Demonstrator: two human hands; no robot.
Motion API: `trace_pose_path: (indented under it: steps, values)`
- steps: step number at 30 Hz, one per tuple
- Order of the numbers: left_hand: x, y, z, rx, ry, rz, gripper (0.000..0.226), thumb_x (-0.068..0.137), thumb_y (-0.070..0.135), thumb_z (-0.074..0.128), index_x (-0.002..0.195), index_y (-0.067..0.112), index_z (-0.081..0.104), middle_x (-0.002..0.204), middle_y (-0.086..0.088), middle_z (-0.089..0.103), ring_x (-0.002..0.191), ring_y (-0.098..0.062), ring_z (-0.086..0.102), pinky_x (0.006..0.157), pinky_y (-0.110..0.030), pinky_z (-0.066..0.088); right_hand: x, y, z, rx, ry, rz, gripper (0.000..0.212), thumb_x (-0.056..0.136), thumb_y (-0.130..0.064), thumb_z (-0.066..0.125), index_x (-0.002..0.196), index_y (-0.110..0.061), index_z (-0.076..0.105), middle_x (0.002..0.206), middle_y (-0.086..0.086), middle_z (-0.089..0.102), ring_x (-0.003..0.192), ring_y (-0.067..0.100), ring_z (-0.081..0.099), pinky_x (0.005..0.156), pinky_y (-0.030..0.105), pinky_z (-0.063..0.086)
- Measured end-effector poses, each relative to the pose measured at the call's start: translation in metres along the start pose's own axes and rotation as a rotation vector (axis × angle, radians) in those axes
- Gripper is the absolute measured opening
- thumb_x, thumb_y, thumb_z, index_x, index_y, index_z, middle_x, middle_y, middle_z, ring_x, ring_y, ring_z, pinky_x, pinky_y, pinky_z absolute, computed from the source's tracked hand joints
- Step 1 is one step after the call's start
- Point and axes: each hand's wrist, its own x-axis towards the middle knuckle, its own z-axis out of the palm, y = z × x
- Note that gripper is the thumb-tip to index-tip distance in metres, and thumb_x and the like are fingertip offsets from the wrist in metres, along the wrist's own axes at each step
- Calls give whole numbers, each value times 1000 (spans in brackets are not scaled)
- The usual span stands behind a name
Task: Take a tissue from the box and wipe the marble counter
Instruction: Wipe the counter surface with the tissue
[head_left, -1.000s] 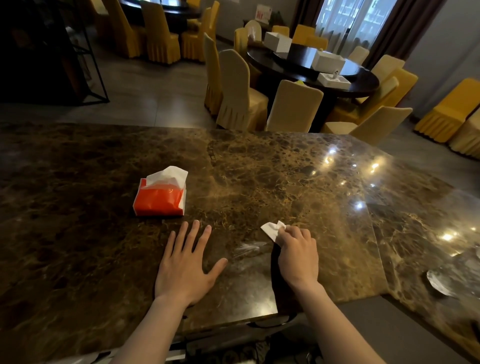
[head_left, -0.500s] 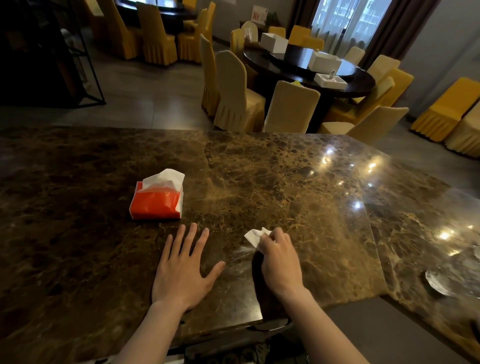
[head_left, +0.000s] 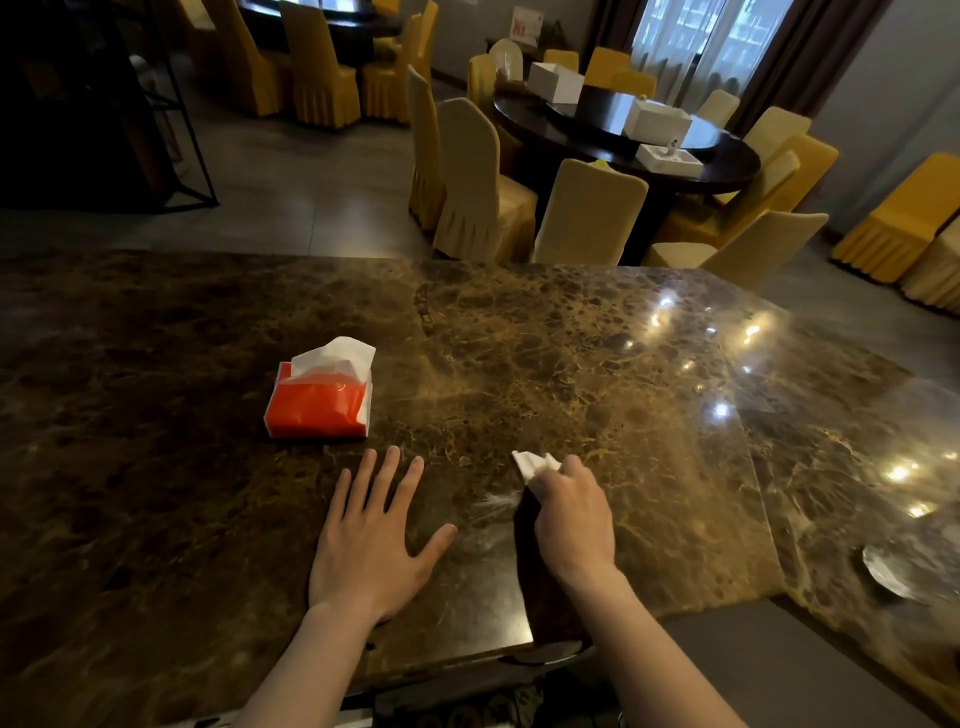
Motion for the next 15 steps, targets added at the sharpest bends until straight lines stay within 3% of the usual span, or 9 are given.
trace_pose_path:
  steps: [3,6,9,12,15]
  values:
    - [-1,1,-1,-1,-6,-5,91,87,88,3,163,38,-3,175,5,-8,157,-16,-22,130,-46,-7,-7,-3,4,25,-50,-104,13,93,-6,63,96,-13,74,93,2,52,86,26,56,62,33,42]
    - [-1,2,-4,6,-14,1,91,87,88,2,163,39,-4,175,5,-9,157,-16,-22,130,-46,-8,8,10,-3,76,-8,-40,13,96,-12,63,103,-11,73,94,5,58,90,29,59,66,34,44]
    - [-1,2,-5,7,-14,0,93,85,88,-1,163,38,-4,175,5,-8,158,-17,-21,130,-46,-6,10,4,-3,55,0,-12,29,91,-2,63,119,-10,65,105,9,60,99,31,58,75,38,49]
    - [-2,3,-6,0,-9,-2,93,85,88,-2,164,38,-3,175,4,-7,158,-18,-20,130,-47,-6,-1,0,5,14,-64,-111,20,93,-4,60,112,-12,64,99,6,49,91,31,55,65,37,44]
    - [-1,2,-6,-1,-13,0,92,87,88,1,163,38,-3,175,5,-8,157,-17,-21,130,-46,-8,9,14,2,1,-42,-42,10,99,-10,59,102,-11,68,95,4,45,86,31,56,63,40,47]
